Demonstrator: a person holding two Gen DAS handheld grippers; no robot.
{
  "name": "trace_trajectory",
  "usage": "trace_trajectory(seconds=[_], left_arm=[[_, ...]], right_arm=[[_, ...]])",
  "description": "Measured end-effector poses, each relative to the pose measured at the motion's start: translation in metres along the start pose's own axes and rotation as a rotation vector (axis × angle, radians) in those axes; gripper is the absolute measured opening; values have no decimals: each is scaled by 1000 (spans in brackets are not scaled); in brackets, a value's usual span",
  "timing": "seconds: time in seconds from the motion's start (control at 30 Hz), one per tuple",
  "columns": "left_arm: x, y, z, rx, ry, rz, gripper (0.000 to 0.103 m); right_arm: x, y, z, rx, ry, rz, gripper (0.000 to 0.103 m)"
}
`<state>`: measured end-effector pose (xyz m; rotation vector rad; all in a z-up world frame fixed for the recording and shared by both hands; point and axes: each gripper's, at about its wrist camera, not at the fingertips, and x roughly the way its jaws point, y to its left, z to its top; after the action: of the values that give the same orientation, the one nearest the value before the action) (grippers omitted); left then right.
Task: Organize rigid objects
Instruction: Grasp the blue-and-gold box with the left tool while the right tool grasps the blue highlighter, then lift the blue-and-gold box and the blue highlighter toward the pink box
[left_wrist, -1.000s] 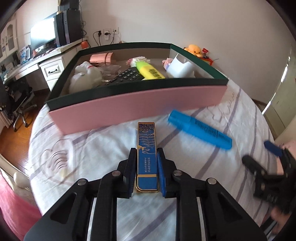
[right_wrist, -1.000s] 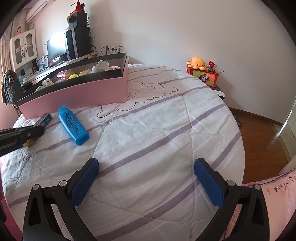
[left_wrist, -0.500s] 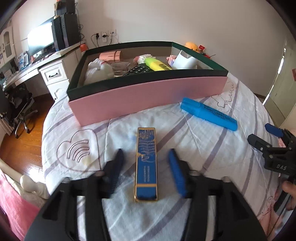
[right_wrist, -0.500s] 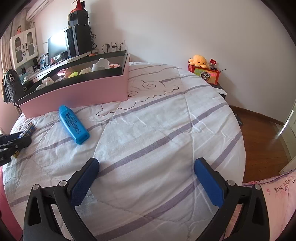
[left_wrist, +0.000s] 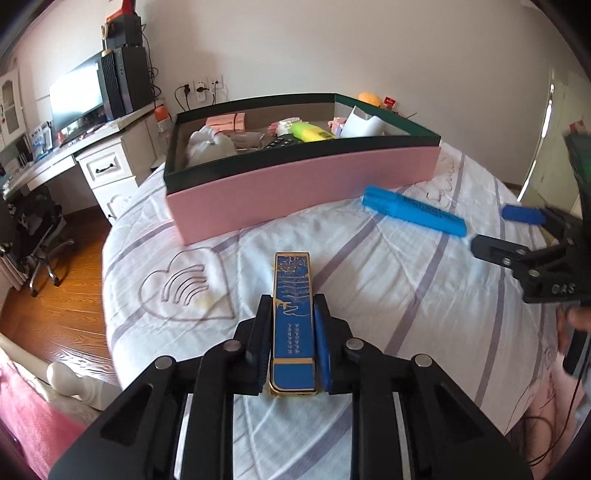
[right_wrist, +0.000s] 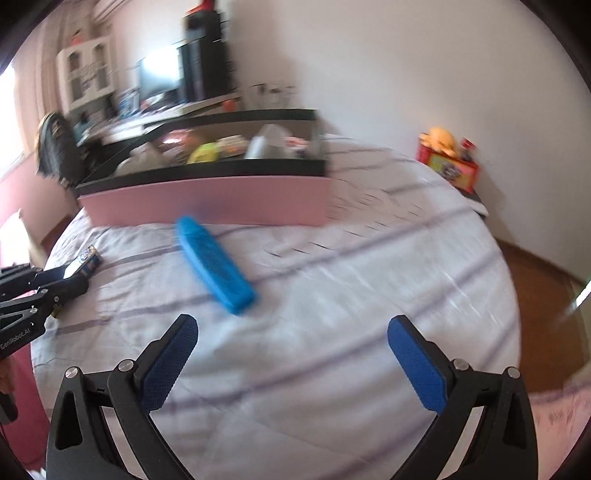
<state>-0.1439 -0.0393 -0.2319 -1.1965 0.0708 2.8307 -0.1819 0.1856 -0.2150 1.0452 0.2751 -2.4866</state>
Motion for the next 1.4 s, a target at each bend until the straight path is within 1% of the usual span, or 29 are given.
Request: trace_trajectory(seconds=[0.1, 0.13, 0.2, 0.23, 0.3, 0.33, 0.37, 0.4, 0.43, 0.47, 0.5, 0.57, 0.63, 0.7, 0.73, 0.77, 0.83, 0.93, 1.03, 1.13, 1.2, 1.27, 1.33, 1.4], left_arm=[[-2, 3, -2, -20, -2, 4, 21], [-2, 3, -3, -22, -3, 7, 21], [-2, 1, -5, -10, -6, 21, 21], [-2, -1, -5, -2, -7, 27, 21], [-1, -1, -6, -12, -8, 28, 21], [-1, -1, -5, -16, -8, 26, 21], [-1, 0, -5, -19, -8, 22, 21], [-1, 1, -6, -19, -8, 18, 21], [-1, 1, -6, -19, -10, 15, 21], [-1, 1, -6, -19, -11, 13, 21], [-1, 2, -7, -20, -13, 11, 21], [0, 2, -7, -25, -15, 6, 21], [0, 3, -7, -30, -17, 0, 21], [0, 3, -6, -34, -18, -4, 21], [0, 3, -7, -39, -18, -7, 22], [0, 3, -6, -41, -19, -9, 23], [1, 2, -7, -44, -21, -12, 25], [1, 1, -7, -47, -26, -16, 28], [0, 1, -8, -54, -27, -37, 35], [-1, 2, -9, -58, -32, -39, 35], [0, 3, -10, -63, -41, -47, 33], [1, 2, -9, -52, -46, -30, 26], [1, 3, -9, -60, -52, -22, 20], [1, 4, -9, -70, -52, -25, 20]], right_arm=[[12, 18, 11, -71, 37, -12, 102], [18, 24, 18, -100, 62, -9, 101], [22, 31, 27, -122, 68, 2, 100], [26, 36, 33, -136, 78, 18, 99], [33, 41, 39, -142, 90, 56, 93], [39, 42, 41, -128, 106, 91, 81], [43, 41, 42, -115, 121, 114, 59], [46, 40, 43, -104, 126, 130, 52], [46, 41, 42, -100, 116, 128, 48], [45, 41, 40, -97, 113, 132, 42], [44, 40, 39, -91, 109, 138, 38], [39, 35, 34, -72, 96, 143, 27], [32, 28, 28, -47, 75, 118, 27], [20, 14, 15, 17, 56, 88, 27], [16, 10, 11, 40, 52, 68, 27], [10, 3, 3, 77, 61, 25, 27], [-1, -5, -10, 147, 48, -14, 27], [-13, -2, -23, 180, 40, -38, 27], [-14, 3, -23, 180, 30, -41, 27], [-8, 0, -19, 197, 29, -26, 28], [-5, -2, -15, 204, 24, -21, 29], [-3, -2, -14, 193, 19, -28, 29], [-1, 0, -14, 175, 12, -41, 29], [0, 4, -15, 138, 0, -60, 29]])
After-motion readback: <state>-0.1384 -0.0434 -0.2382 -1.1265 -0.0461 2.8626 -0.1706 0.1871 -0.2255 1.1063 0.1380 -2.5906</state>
